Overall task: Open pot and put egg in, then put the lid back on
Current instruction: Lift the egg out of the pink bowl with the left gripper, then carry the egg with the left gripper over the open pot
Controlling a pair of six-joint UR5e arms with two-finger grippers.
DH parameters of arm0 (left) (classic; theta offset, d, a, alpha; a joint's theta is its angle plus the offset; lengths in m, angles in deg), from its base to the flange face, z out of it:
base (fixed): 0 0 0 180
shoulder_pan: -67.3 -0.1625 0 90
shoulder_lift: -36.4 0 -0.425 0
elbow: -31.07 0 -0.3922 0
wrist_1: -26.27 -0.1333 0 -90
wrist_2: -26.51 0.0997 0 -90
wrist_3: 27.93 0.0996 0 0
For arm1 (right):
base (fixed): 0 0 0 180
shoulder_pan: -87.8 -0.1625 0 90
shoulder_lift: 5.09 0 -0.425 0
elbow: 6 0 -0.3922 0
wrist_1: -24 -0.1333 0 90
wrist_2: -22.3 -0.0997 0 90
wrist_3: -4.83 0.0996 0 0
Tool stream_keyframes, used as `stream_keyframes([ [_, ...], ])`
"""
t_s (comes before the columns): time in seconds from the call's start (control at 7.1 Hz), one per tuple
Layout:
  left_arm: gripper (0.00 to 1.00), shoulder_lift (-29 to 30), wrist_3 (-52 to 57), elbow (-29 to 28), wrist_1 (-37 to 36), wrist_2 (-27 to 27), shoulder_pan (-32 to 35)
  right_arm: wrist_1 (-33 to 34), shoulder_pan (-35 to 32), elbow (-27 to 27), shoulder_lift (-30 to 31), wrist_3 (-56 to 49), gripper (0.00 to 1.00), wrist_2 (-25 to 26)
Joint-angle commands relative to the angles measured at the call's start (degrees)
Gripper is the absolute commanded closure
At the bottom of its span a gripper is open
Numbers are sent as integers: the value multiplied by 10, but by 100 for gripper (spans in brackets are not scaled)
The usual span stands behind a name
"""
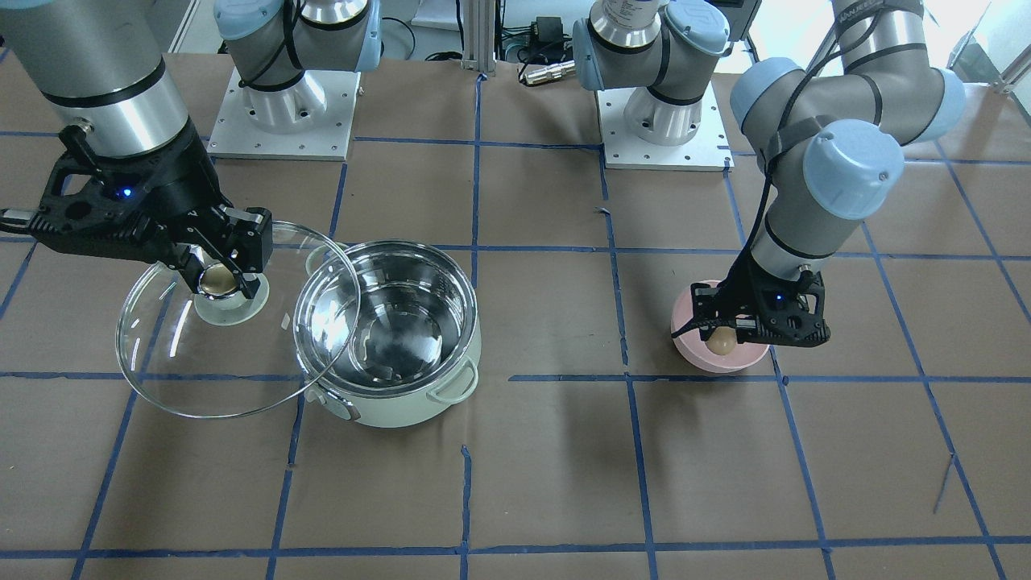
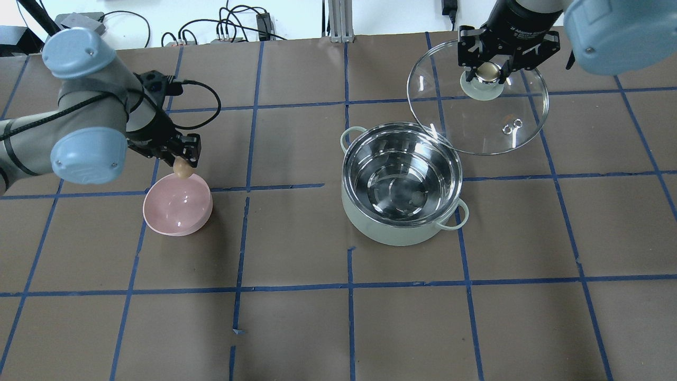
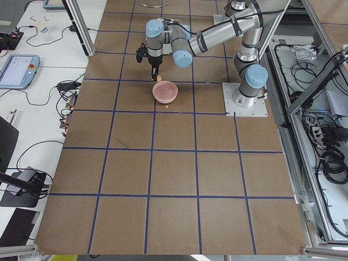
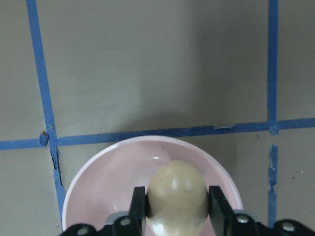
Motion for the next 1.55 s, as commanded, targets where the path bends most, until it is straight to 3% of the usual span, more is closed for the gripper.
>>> stream_keyframes([
  [0.0, 84, -3, -99, -57, 20, -3, 76, -2, 2, -1, 0, -1, 56, 8],
  [0.42, 84, 11, -311, -78, 10, -4, 208, -13, 50, -2, 7, -69, 56, 8],
  [0.7, 84, 39, -414, -77, -36, -5, 271, -23, 65, -2, 10, -81, 56, 8],
  [0.99, 84, 75, -472, -86, -97, -3, 329, -18, 67, -5, 10, -84, 56, 0],
  [1.41, 84, 121, -493, -106, -152, -1, 352, -22, 78, -15, 10, -86, 56, -1],
])
